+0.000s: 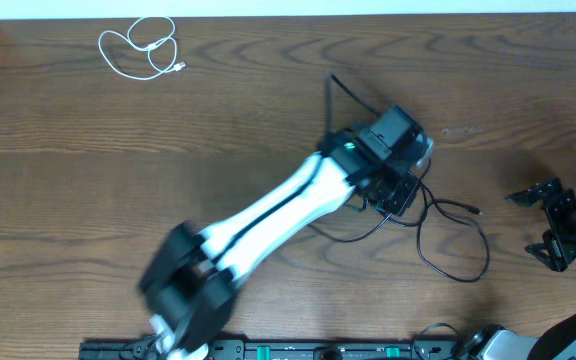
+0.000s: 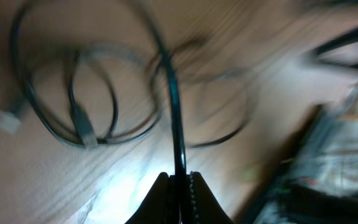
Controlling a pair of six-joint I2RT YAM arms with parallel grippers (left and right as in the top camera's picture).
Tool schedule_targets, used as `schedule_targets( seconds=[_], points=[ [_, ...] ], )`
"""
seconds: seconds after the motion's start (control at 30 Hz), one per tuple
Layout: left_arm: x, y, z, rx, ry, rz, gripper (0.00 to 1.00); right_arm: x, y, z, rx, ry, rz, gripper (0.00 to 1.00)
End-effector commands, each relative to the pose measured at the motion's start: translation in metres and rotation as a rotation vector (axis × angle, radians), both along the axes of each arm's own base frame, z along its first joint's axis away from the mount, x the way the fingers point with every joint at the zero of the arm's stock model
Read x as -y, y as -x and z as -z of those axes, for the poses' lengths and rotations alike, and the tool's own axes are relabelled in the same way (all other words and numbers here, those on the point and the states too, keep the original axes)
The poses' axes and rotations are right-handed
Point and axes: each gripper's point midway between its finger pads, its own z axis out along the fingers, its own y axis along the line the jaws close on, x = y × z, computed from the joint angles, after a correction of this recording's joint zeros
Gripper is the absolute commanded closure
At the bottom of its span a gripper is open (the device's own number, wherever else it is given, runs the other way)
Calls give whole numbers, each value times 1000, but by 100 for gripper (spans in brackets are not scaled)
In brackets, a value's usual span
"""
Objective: Untangle cables
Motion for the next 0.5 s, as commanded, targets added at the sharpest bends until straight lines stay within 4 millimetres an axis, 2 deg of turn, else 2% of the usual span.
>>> schedule_targets(
  seconds=[0.0, 0.03, 0.1, 0.2, 0.27, 0.33, 0.37, 0.47],
  points=[
    [-4, 7, -94, 140, 185, 0, 93, -15, -6, -6, 85, -2, -141, 1],
    [-8, 10, -117, 181, 233, 0, 93, -20, -7, -6, 96, -3, -174, 1],
    [-14, 15, -146, 236, 295, -1, 93, -29, -10, -9, 133, -10, -240, 1],
    [-29, 21, -190, 321, 385, -14, 93, -57, -22, -22, 281, -59, -401, 1],
    [-47, 18, -211, 372, 407, -69, 92, -77, -30, -34, 387, -114, -478, 1],
    [-63, 10, -219, 382, 400, -163, 93, -93, -36, -48, 491, -175, -524, 1],
    [-72, 5, -225, 376, 409, -220, 93, -105, -41, -63, 595, -225, -561, 1],
    [-86, -1, -252, 379, 494, -301, 93, -120, -46, -81, 704, -299, -580, 1]
  ],
)
